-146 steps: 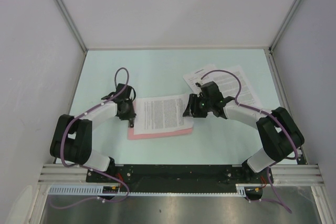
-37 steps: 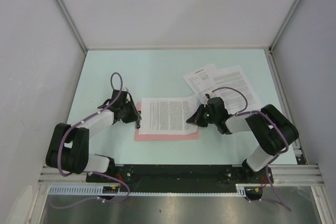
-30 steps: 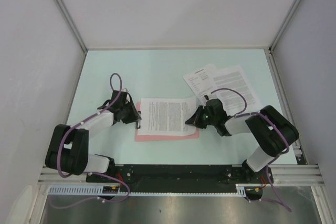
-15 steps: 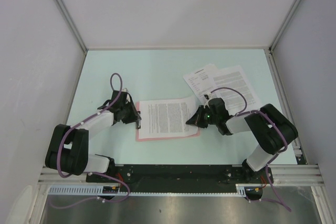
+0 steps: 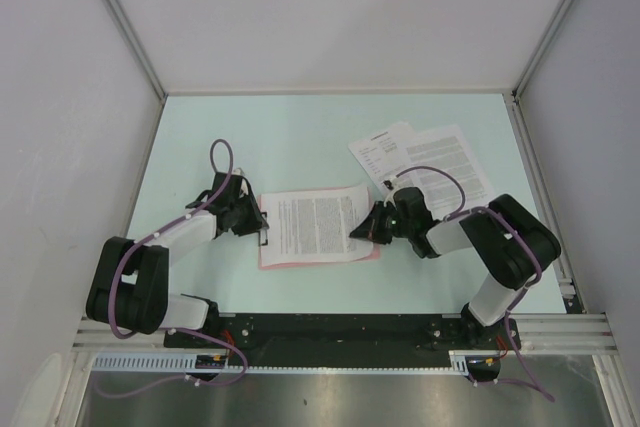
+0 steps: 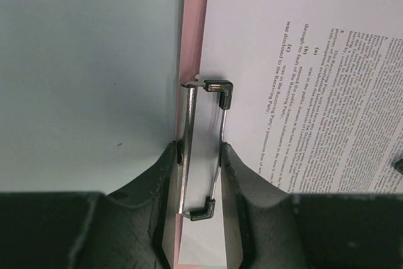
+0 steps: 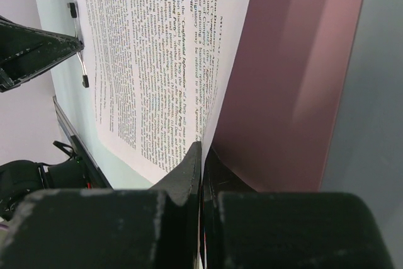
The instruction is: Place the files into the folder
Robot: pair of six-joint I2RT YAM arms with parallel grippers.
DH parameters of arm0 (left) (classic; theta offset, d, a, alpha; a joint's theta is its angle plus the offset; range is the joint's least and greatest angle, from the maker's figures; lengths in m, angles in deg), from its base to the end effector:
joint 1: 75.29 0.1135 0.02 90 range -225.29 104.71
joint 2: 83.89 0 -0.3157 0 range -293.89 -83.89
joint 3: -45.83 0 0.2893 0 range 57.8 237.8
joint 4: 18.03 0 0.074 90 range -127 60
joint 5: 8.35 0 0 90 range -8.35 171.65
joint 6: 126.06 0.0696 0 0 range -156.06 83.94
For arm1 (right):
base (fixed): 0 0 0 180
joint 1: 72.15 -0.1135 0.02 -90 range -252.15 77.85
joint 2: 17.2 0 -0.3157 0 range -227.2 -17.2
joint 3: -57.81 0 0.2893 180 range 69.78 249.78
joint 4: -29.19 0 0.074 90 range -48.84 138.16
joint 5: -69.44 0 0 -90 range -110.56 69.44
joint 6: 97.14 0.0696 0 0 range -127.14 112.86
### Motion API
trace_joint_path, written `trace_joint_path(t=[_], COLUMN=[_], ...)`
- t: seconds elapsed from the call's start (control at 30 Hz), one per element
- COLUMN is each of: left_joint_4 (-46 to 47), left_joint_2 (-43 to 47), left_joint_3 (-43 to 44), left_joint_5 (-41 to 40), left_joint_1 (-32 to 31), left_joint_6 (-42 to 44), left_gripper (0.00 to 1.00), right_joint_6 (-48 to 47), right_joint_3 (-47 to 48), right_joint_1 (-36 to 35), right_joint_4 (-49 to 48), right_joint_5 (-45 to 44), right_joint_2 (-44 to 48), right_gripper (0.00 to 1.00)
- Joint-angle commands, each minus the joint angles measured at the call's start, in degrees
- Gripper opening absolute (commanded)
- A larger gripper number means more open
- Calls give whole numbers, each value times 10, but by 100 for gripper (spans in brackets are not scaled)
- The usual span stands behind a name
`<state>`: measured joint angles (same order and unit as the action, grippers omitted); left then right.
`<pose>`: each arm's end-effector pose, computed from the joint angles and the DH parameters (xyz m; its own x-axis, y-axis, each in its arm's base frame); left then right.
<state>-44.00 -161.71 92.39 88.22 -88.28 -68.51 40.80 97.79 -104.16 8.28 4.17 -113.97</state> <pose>0.2693 -0.0703 0.1516 -0.8436 -0.3524 -0.4051 -0.2003 0.9065 -0.3716 0.2617 0.1979 0.1045 -0.9038 0.2303 -0.3608 -0.1461 0.6262 0.7658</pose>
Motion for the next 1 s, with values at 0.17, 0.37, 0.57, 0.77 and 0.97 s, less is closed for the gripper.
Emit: trace_joint_path(t=[0.17,0.37,0.57,0.77,0.97], left_joint_4=[-16,-27,-69,-108,22], left_joint_2=[-6,-24,-2,71,6], left_joint_3=[25,40,72,116,90], left_joint_5=[1,10,-33,-56,43], left_joint_1=[-3,-3,-3,-6,-95], left_joint_6=[24,43,73,93,18], left_gripper=[0,27,68,69,60], right_joint_6=[-36,-49,-62,-89,-184], right_joint_3=[22,40,57,88,128], right_joint_1=[-2,-2,3,12,65], right_joint_4=[20,26,68,175,445], right_joint_5=[-9,-5,-6,-4,-146], right_joint_2=[-33,-55,-56,-13,156], right_gripper=[0,0,20,54,84])
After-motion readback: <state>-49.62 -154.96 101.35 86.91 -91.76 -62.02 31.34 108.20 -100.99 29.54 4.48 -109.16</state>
